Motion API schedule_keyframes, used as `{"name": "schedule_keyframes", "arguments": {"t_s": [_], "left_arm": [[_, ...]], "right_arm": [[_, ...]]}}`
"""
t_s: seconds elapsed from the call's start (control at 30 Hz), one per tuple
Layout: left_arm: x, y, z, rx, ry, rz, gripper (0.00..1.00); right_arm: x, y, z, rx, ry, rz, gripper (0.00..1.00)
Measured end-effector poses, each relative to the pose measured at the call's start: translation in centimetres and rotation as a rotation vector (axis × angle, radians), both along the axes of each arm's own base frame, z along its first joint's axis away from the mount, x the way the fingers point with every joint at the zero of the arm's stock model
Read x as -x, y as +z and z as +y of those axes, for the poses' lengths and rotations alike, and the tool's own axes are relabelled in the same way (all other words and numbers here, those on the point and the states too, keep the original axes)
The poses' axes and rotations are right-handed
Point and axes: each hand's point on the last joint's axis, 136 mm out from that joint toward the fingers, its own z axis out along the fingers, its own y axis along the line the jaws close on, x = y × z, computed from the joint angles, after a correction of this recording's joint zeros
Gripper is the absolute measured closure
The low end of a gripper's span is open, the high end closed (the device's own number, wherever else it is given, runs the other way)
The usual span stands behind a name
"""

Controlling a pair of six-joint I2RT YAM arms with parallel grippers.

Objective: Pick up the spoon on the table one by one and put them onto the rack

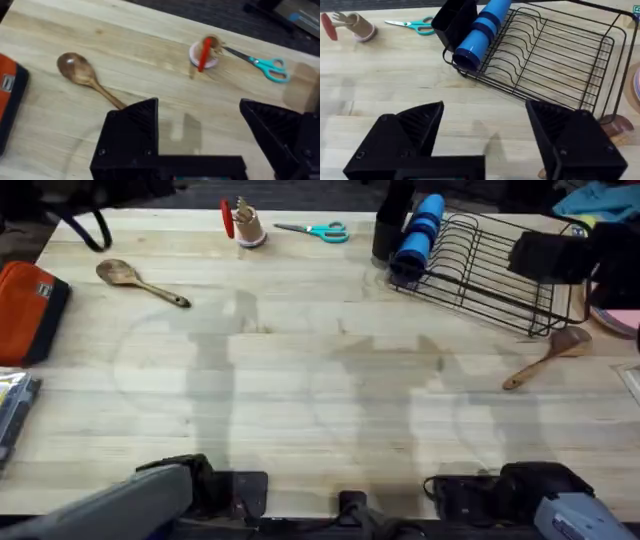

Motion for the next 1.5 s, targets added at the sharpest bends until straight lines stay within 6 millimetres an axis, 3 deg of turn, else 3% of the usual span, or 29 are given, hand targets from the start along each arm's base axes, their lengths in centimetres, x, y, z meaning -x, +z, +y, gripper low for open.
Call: {"name": "schedule_keyframes", "arguments": {"t_s": [0.3, 0.63, 0.9, 1.1, 1.5], "left_arm": [[-1.7, -2.9, 4.2, 0.037, 0.113, 0.073, 0.007], [-1.3, -3.8, 8.5, 0.045, 0.216, 0.076, 0.007], [-1.3, -8.1, 11.9, 0.081, 0.291, 0.174, 0.007], [-1.9, -11.9, 12.4, 0.108, 0.297, 0.261, 0.007], [-3.9, -17.5, 13.4, 0.15, 0.319, 0.323, 0.008]], "right_arm": [[0.0, 0.0, 0.0, 0.0, 0.0, 0.0, 0.008], [0.0, 0.0, 0.0, 0.0, 0.0, 0.001, 0.008], [0.0, 0.0, 0.0, 0.0, 0.0, 0.002, 0.008], [0.0, 0.0, 0.0, 0.0, 0.0, 0.002, 0.008], [0.0, 0.0, 0.0, 0.0, 0.0, 0.001, 0.008]]}}
